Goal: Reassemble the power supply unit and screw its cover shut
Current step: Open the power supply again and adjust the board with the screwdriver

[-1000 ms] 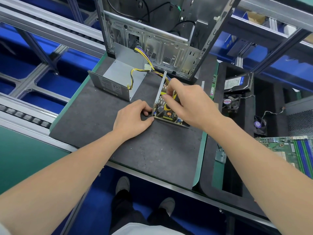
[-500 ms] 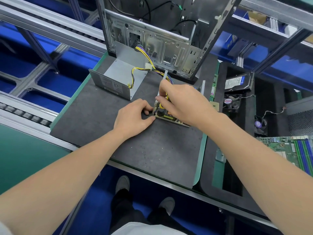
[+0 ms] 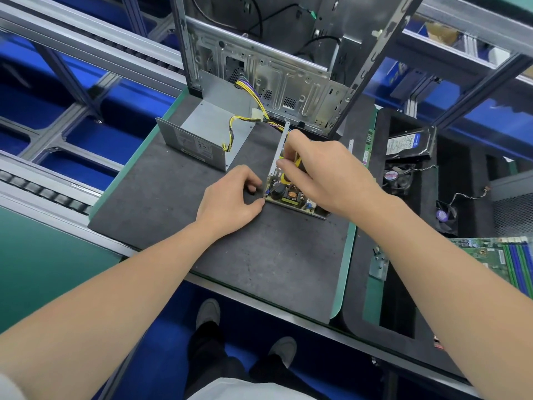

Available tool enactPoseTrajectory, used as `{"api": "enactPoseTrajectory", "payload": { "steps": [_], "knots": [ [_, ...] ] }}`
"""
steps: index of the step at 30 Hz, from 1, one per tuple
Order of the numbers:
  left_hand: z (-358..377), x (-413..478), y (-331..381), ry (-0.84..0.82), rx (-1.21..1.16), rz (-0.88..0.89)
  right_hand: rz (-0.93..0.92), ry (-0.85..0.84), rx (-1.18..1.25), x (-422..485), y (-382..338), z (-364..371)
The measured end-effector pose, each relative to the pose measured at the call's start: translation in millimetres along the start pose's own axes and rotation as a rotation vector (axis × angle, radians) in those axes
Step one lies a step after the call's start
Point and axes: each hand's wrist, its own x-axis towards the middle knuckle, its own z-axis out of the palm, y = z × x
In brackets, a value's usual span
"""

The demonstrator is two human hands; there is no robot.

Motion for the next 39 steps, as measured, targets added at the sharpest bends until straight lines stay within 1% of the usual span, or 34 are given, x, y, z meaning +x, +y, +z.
{"api": "enactPoseTrajectory", "payload": {
  "steps": [2,7,11,14,20,23,26,27,29,31,33,36,38,39],
  "knots": [
    [-1,-3,1,0.022,-0.022,0.011,0.031,0.033,0.049,-4,4,-1],
    [-1,-14,0,0.06,-0.067,0.131,0.119,0.041,0.181,-14,10,2],
    [0,-19,1,0.056,-0.028,0.234,0.174,0.073,0.245,-19,11,6],
    [2,-18,2,0.054,-0.019,0.253,0.194,0.081,0.282,-23,13,9],
    [5,-12,-2,0.014,-0.016,0.189,0.232,0.121,0.301,-25,16,14],
    [5,-11,-3,0.029,-0.054,0.14,0.32,0.204,0.388,-24,26,9],
    [3,-8,-3,0.067,-0.134,0.054,0.43,0.336,0.611,-19,33,2],
    [2,-8,-3,0.079,-0.158,0.031,0.436,0.372,0.636,-16,33,0],
    [0,-7,-2,0.086,-0.179,0.008,0.385,0.393,0.587,-11,31,-4],
    [-2,-7,0,0.075,-0.183,0.002,0.313,0.338,0.572,-5,26,-9],
    [-4,-7,0,0.063,-0.181,0.003,0.238,0.247,0.536,2,24,-12],
    [-5,-7,-1,0.062,-0.164,0.025,0.126,0.092,0.187,15,27,-6],
    [-5,-7,-1,0.067,-0.158,0.041,0.119,-0.051,0.003,18,31,4],
    [-5,-7,-1,0.066,-0.152,0.048,0.124,-0.118,-0.05,16,34,9]
  ]
}}
